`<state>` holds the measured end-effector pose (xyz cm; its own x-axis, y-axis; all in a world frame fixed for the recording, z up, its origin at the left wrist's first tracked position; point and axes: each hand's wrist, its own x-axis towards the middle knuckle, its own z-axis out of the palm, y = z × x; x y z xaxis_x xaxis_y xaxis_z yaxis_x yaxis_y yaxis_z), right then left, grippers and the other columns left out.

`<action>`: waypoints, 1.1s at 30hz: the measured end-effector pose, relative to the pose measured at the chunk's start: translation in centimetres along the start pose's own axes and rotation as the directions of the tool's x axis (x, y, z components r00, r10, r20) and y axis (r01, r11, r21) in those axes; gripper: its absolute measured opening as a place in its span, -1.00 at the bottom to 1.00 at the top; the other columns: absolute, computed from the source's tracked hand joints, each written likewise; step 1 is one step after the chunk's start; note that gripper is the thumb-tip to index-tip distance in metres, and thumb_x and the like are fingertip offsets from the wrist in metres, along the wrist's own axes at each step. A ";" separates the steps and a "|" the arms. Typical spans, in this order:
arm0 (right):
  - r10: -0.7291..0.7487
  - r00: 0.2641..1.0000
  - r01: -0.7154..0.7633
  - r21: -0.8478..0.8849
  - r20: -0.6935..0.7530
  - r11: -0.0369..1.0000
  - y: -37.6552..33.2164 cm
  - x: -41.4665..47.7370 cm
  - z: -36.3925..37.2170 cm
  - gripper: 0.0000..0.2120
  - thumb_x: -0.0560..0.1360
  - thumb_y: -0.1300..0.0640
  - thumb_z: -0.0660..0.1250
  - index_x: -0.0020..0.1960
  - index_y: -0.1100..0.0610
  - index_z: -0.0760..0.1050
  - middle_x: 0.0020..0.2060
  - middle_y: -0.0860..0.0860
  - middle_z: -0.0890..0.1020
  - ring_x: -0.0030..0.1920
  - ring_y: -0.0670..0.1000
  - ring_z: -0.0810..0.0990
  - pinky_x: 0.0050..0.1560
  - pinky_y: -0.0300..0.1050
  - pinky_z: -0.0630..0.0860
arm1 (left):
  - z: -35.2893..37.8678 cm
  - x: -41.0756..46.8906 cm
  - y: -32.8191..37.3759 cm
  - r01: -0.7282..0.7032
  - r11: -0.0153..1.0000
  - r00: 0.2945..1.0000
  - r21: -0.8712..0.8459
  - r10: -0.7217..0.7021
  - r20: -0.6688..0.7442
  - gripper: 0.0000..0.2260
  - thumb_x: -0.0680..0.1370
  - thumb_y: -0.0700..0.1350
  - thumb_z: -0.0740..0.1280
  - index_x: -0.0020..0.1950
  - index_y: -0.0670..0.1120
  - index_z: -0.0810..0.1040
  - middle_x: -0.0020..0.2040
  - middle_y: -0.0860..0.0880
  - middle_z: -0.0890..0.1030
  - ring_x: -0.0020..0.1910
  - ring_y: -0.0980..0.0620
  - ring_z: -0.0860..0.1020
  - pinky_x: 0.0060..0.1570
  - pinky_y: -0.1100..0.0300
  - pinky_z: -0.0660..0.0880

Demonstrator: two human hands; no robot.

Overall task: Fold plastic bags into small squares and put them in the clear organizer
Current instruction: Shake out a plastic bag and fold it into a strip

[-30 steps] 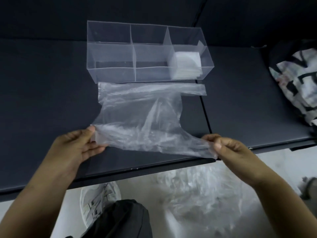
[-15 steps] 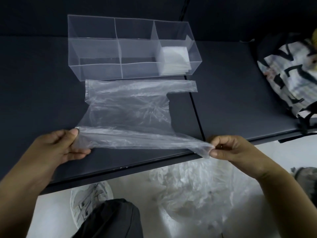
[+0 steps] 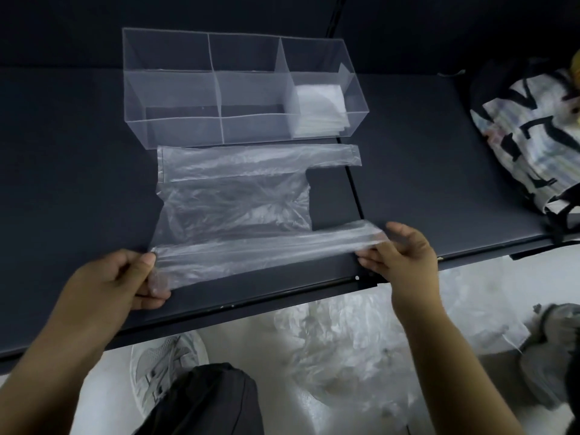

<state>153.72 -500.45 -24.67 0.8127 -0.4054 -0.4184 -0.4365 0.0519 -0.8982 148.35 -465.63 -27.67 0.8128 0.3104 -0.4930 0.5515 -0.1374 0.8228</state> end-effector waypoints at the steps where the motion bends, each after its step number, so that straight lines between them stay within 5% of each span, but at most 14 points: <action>1: 0.079 0.992 -0.089 0.109 0.095 0.990 -0.2 0.2 -0.7 -0.73 0.52 0.41 0.28 0.18 0.19 0.47 -0.27 0.06 0.70 -0.20 0.05 0.71 -0.23 -0.15 0.63 | -0.1 -0.2 -0.1 0.006 1.000 1.000 -0.006 -0.006 -0.005 -0.78 0.62 -0.05 0.24 -0.20 0.01 0.59 -0.32 -0.12 0.68 -0.32 -0.08 0.68 -0.14 0.05 0.55; 4: 0.229 0.898 -0.345 0.279 0.377 0.896 -0.7 0.6 -2.8 -0.53 0.43 0.43 0.26 0.32 0.19 0.40 0.11 0.14 0.66 0.14 0.17 0.63 0.00 -0.03 0.62 | -0.1 -0.8 -0.1 0.036 0.999 0.998 -0.039 -0.037 -0.045 -0.85 0.63 -0.07 0.22 -0.08 -0.01 0.55 -0.29 -0.07 0.69 -0.31 -0.08 0.69 -0.13 0.05 0.56; 6: 0.240 0.873 -0.368 0.252 0.425 0.895 -1.2 0.6 -3.0 -0.56 0.45 0.28 0.28 0.32 0.16 0.38 0.19 0.14 0.62 0.19 0.15 0.60 0.01 -0.03 0.61 | 0.1 -1.2 0.4 0.052 0.995 0.997 -0.091 -0.058 -0.059 -0.83 0.62 -0.01 0.22 -0.02 -0.05 0.55 -0.27 -0.07 0.69 -0.30 -0.08 0.69 -0.17 0.08 0.57; 10: 0.151 0.974 -0.159 0.035 0.172 0.987 -1.2 0.3 -1.3 -0.73 0.43 0.24 0.42 0.12 0.14 0.56 -0.14 0.05 0.67 -0.18 -0.09 0.67 -0.24 -0.24 0.60 | 0.7 -1.8 1.3 0.012 0.999 0.993 -0.038 -0.016 -0.113 -0.91 0.54 -0.02 0.36 -0.04 -0.01 0.58 -0.33 -0.04 0.68 -0.39 0.02 0.66 -0.44 0.32 0.55; 13: -0.083 0.996 0.072 -0.296 -0.023 0.953 -0.5 0.2 -1.1 -0.83 0.45 0.28 0.43 0.01 0.08 0.59 -0.40 -0.08 0.63 -0.44 -0.17 0.54 -0.37 -0.31 0.53 | 1.0 -2.3 1.2 -0.024 0.994 0.991 0.103 0.038 -0.132 -0.97 0.52 -0.11 0.40 -0.10 0.00 0.57 -0.44 -0.07 0.62 -0.56 0.13 0.53 -0.53 0.41 0.45; 18: -0.300 0.947 0.162 -0.629 -0.119 0.760 0.2 -0.4 -1.0 -0.86 0.48 0.23 0.41 0.01 0.07 0.55 -0.24 -0.12 0.59 -0.22 -0.10 0.58 -0.15 -0.21 0.53 | 1.2 -3.1 1.8 -0.030 0.949 0.999 0.315 0.042 -0.032 -0.90 0.49 -0.05 0.43 -0.12 -0.03 0.54 -0.35 -0.05 0.61 -0.53 0.13 0.52 -0.49 0.26 0.45; 21: -0.437 0.892 0.173 -0.810 -0.112 0.560 -0.1 -0.9 0.3 -0.72 0.49 0.27 0.37 0.19 0.15 0.50 0.10 0.09 0.47 0.01 0.15 0.53 0.05 0.04 0.49 | 0.9 -3.1 2.4 -0.059 0.778 0.968 0.626 0.197 -0.153 -0.76 0.47 0.04 0.42 -0.14 -0.12 0.51 -0.33 0.10 0.52 -0.47 0.16 0.49 -0.44 0.22 0.29; 24: -0.592 0.802 0.436 -0.760 0.084 0.483 -0.4 -2.8 4.8 -0.65 0.46 0.33 0.30 0.23 0.14 0.50 0.25 0.15 0.39 0.21 0.18 0.44 0.23 0.13 0.44 | 1.9 -3.0 3.6 -0.284 0.675 0.805 0.681 0.553 -0.213 -0.92 0.54 -0.18 0.31 0.02 -0.13 0.52 -0.20 -0.02 0.56 -0.24 -0.07 0.54 -0.28 0.16 0.41; 27: -0.479 0.699 0.714 -0.547 0.530 0.437 0.6 -6.2 11.9 -0.58 0.54 0.28 0.21 0.38 0.09 0.40 0.40 0.06 0.36 0.40 0.06 0.33 0.44 -0.05 0.25 | 4.2 -1.2 3.9 -0.483 0.466 0.735 0.741 0.676 0.054 -0.67 0.51 -0.39 0.24 0.26 -0.27 0.53 0.21 -0.27 0.55 0.21 -0.26 0.51 0.21 -0.09 0.43; 29: -0.392 0.593 0.800 -0.462 0.703 0.383 2.0 -7.1 15.4 -0.57 0.60 0.20 0.16 0.47 0.16 0.30 0.47 0.09 0.30 0.49 0.05 0.21 0.52 -0.03 0.08 | 5.1 -0.1 3.4 -0.509 0.331 0.777 0.795 0.575 0.258 -0.58 0.58 -0.21 0.13 0.44 -0.29 0.33 0.45 -0.26 0.34 0.46 -0.21 0.27 0.44 -0.14 0.16; 31: -0.305 0.591 0.804 -0.515 0.746 0.297 2.9 -6.4 16.3 -0.52 0.64 0.01 0.02 0.53 0.14 0.17 0.53 0.07 0.18 0.54 0.02 0.06 0.54 0.01 -0.09 | 4.8 0.7 2.5 -0.493 0.247 0.811 0.834 0.478 0.338 -0.44 0.59 0.05 -0.10 0.53 -0.20 0.11 0.54 -0.15 0.13 0.53 -0.10 0.07 0.49 -0.14 0.00; 33: -0.277 0.618 0.781 -0.614 0.736 0.112 3.4 -4.6 14.9 -0.39 0.60 -0.18 -0.18 0.56 0.07 0.03 0.56 0.02 0.05 0.56 -0.02 -0.08 0.53 0.00 -0.23 | 4.2 1.1 1.6 -0.482 0.189 0.810 0.855 0.469 0.353 -0.36 0.58 0.20 -0.13 0.54 -0.17 0.09 0.55 -0.12 0.11 0.53 -0.08 0.08 0.47 -0.18 0.04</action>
<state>154.20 -484.81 -27.83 0.9071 0.4066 -0.1093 0.3490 -0.8713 -0.3451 150.98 -469.49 -28.07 0.9830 -0.1448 -0.1126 -0.1271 -0.9803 0.1514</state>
